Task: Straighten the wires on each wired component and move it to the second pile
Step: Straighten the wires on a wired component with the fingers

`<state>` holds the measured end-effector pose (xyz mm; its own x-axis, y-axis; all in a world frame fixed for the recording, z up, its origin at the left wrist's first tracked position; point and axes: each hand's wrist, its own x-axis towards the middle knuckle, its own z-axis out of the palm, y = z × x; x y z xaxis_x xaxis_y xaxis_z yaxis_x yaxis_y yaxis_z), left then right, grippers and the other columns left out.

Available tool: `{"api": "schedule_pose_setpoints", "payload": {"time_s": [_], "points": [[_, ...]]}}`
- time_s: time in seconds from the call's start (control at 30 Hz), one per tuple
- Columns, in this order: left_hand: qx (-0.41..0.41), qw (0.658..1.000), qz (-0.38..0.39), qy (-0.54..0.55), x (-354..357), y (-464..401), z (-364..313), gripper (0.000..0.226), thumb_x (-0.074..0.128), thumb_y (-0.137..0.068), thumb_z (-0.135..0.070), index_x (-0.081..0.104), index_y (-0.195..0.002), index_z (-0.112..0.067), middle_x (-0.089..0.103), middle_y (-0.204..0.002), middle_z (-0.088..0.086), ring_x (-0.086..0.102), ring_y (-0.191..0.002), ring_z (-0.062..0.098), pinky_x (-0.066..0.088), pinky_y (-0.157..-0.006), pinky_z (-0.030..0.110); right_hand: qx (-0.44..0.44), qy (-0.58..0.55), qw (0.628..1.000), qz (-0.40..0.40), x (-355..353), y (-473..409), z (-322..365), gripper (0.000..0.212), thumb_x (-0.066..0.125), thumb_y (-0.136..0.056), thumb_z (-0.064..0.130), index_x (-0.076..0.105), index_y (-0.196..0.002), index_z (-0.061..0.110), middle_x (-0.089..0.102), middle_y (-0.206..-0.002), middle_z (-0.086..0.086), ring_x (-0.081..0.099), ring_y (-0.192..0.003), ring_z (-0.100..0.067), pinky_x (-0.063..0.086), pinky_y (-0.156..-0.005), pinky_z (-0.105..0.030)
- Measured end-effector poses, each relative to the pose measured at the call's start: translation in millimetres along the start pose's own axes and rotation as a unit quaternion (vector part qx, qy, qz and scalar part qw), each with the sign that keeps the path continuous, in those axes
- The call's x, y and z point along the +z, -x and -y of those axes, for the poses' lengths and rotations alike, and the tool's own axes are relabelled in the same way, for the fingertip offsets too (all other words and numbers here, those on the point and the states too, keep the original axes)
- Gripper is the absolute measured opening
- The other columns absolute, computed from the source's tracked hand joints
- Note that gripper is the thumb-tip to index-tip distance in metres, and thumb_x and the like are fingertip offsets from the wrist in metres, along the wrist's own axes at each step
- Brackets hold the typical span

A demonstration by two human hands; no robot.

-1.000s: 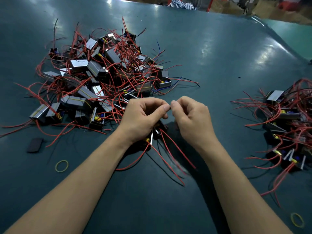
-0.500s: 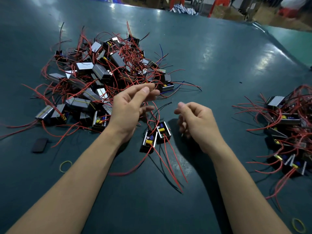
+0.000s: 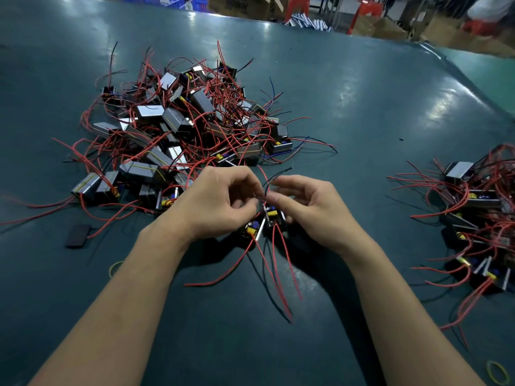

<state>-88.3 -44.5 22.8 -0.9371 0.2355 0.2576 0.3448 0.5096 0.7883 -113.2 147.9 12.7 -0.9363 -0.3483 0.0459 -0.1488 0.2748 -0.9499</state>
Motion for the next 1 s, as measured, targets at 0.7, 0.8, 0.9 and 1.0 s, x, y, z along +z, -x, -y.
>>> {"api": "schedule_pose_setpoints", "payload": {"time_s": [0.7,0.8,0.9,1.0], "points": [[-0.001,0.997,-0.073,-0.019,13.3,2.4,-1.9,0.012,0.069,-0.08,-0.006,0.062,-0.076,-0.014,0.063,-0.061,-0.001,0.058,-0.051,0.012,0.048,-0.05,0.023,0.084,-0.144,0.983,-0.08,-2.2,-2.6,2.2,0.008,0.067,-0.089,0.006,0.065,-0.083,0.01,0.072,-0.076,-0.005,0.053,-0.045,-0.006,0.033,-0.036,-0.015],[0.011,0.996,-0.084,-0.033,14.0,2.0,-1.7,0.016,0.069,-0.077,-0.004,0.058,-0.073,-0.016,0.065,-0.069,0.003,0.058,-0.054,0.013,0.05,-0.051,0.03,0.11,-0.148,0.975,-0.121,-5.4,-3.0,1.4,0.015,0.066,-0.085,-0.003,0.06,-0.089,0.009,0.065,-0.073,-0.011,0.057,-0.047,-0.01,0.039,-0.037,-0.019],[0.03,0.996,-0.065,-0.051,13.3,1.3,-1.2,0.017,0.067,-0.075,-0.003,0.056,-0.076,-0.016,0.061,-0.071,0.0,0.055,-0.055,0.01,0.05,-0.053,0.031,0.129,-0.193,0.962,-0.143,-5.8,-3.8,2.5,0.016,0.06,-0.086,-0.008,0.056,-0.094,0.005,0.063,-0.066,-0.008,0.057,-0.044,-0.012,0.045,-0.04,-0.021],[0.04,0.994,-0.06,-0.079,13.3,0.3,-0.8,0.018,0.067,-0.076,0.0,0.064,-0.089,-0.013,0.06,-0.07,-0.003,0.053,-0.056,0.008,0.047,-0.055,0.02,0.129,-0.186,0.964,-0.14,-3.9,-4.0,4.1,0.013,0.053,-0.089,-0.006,0.054,-0.095,0.006,0.062,-0.061,-0.005,0.055,-0.042,-0.011,0.044,-0.04,-0.021]]}}
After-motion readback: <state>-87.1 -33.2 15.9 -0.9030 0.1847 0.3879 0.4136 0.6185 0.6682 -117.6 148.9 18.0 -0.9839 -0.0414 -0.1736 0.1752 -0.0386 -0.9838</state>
